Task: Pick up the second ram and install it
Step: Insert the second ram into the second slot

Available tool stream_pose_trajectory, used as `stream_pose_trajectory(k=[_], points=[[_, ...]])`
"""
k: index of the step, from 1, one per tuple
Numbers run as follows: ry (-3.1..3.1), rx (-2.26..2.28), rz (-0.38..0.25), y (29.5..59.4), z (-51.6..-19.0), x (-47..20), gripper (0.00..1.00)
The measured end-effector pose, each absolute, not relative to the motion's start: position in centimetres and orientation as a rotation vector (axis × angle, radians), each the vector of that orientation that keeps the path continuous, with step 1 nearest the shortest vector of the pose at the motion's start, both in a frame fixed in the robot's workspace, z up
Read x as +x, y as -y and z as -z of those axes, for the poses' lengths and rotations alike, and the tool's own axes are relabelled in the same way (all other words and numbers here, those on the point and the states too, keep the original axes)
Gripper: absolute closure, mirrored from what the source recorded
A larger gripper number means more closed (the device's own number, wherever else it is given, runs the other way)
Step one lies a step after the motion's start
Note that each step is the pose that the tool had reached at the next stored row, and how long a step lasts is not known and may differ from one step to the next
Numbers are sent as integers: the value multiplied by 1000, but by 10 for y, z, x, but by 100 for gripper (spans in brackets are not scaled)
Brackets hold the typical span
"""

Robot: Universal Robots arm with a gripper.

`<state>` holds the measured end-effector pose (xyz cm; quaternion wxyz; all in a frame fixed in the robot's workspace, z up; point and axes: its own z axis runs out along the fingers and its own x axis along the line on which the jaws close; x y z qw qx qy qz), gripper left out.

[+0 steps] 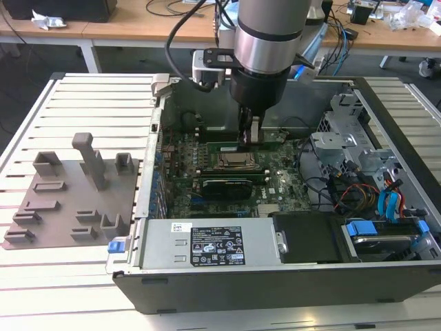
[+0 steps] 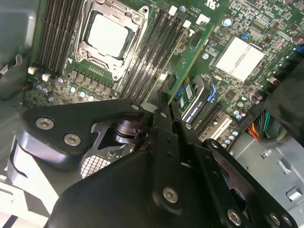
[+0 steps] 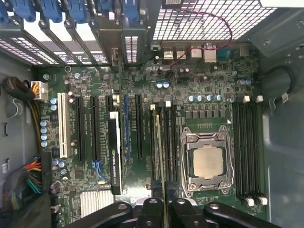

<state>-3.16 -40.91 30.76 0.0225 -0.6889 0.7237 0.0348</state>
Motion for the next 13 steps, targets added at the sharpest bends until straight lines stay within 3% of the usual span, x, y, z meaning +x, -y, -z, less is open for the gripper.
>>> stream_pose_trajectory(k=[13], points=[[-2240, -2132, -113, 402, -287, -31, 86]])
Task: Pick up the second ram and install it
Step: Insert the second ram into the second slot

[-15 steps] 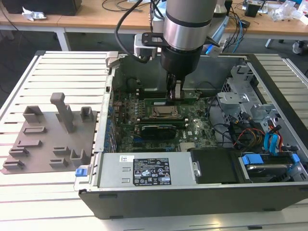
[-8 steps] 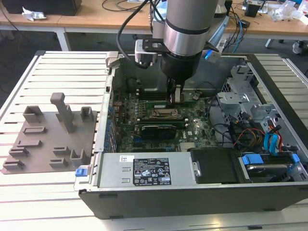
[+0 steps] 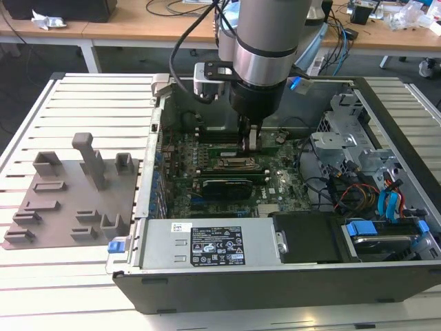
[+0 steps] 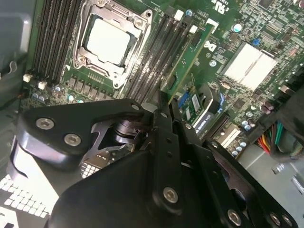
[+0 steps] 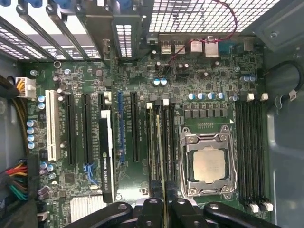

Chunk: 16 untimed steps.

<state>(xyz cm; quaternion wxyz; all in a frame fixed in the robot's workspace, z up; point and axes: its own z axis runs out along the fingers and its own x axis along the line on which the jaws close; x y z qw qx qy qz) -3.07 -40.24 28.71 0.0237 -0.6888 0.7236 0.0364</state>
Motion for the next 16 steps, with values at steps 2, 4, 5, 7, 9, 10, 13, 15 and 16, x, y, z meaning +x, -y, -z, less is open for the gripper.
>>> stream_pose_trajectory(k=[2, 4, 5, 7, 9, 10, 13, 15, 16], points=[[-2240, -2132, -113, 400, -283, -31, 86], [-2240, -2132, -113, 399, -279, -31, 86], [-2240, -2132, -113, 398, -277, -31, 86], [-2240, -2132, -113, 397, -273, -31, 86], [-2240, -2132, -113, 395, -270, -31, 86], [-2240, -2132, -113, 394, -268, -31, 86], [-2240, -2132, -113, 392, -262, -31, 86], [-2240, -2132, -113, 391, -259, -31, 86], [-2240, -2132, -113, 390, -258, -31, 86]])
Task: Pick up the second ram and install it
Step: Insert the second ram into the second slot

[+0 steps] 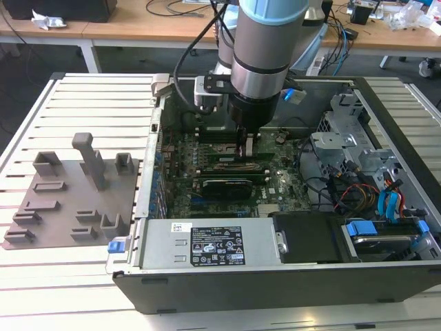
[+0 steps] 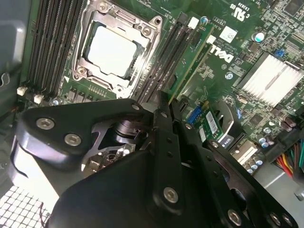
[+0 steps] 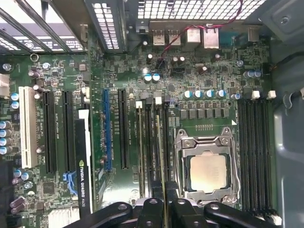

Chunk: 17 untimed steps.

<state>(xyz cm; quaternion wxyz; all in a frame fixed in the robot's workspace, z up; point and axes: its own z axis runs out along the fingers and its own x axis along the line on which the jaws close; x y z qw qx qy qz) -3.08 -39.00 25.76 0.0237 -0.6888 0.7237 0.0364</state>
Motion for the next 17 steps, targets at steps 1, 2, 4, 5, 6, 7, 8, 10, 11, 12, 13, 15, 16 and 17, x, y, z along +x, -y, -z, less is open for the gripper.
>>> stream_pose_trajectory(k=[1, 2, 4, 5, 6, 7, 8, 10, 11, 12, 13, 15, 16, 17], points=[[-2240, -2132, -113, 389, -256, -31, 86], [-2240, -2132, -113, 388, -254, -31, 86], [-2240, -2132, -113, 387, -250, -32, 86], [-2240, -2132, -113, 387, -248, -33, 86], [-2240, -2132, -113, 387, -246, -34, 86], [-2240, -2132, -113, 387, -243, -36, 86], [-2246, -2125, -113, 386, -241, -38, 86], [-2301, -2062, -111, 386, -236, -38, 86], [-2306, -2056, -110, 386, -235, -38, 86], [-2307, -2056, -110, 386, -234, -39, 86], [-2305, -2058, -110, 386, -233, -39, 86], [-2300, -2063, -110, 386, -232, -40, 86], [-2300, -2064, -111, 386, -231, -40, 86], [-2300, -2064, -110, 386, -230, -40, 86]])
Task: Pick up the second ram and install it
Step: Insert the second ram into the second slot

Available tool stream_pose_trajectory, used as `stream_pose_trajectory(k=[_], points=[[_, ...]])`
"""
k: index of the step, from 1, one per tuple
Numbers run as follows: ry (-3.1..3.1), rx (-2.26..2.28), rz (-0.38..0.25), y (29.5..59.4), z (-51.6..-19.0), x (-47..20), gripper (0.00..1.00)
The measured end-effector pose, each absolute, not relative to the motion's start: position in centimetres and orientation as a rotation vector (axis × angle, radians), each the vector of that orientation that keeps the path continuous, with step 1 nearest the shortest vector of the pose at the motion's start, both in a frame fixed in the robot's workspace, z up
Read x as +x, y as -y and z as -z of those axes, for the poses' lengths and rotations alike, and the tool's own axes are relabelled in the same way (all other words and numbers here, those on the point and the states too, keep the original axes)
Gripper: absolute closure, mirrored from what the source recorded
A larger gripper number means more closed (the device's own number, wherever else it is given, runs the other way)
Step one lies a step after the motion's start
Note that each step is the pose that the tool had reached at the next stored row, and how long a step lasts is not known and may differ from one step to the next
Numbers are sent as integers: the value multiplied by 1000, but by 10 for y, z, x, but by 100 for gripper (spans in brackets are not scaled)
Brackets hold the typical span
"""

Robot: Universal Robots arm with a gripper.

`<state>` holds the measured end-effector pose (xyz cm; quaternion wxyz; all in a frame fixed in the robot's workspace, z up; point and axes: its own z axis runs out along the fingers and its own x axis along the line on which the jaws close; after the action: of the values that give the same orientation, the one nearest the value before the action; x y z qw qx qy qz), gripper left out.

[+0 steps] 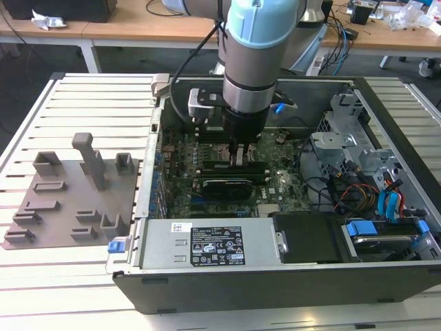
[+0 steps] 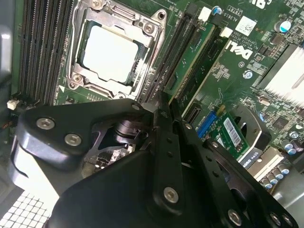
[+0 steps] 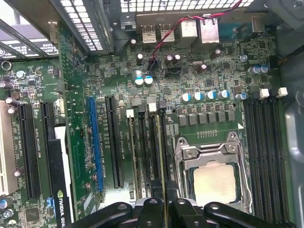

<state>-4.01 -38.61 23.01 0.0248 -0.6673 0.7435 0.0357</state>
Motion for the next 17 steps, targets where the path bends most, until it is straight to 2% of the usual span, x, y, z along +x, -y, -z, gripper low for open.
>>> stream_pose_trajectory(k=[17], points=[[-2298, -2066, -110, 386, -221, -42, 86]])
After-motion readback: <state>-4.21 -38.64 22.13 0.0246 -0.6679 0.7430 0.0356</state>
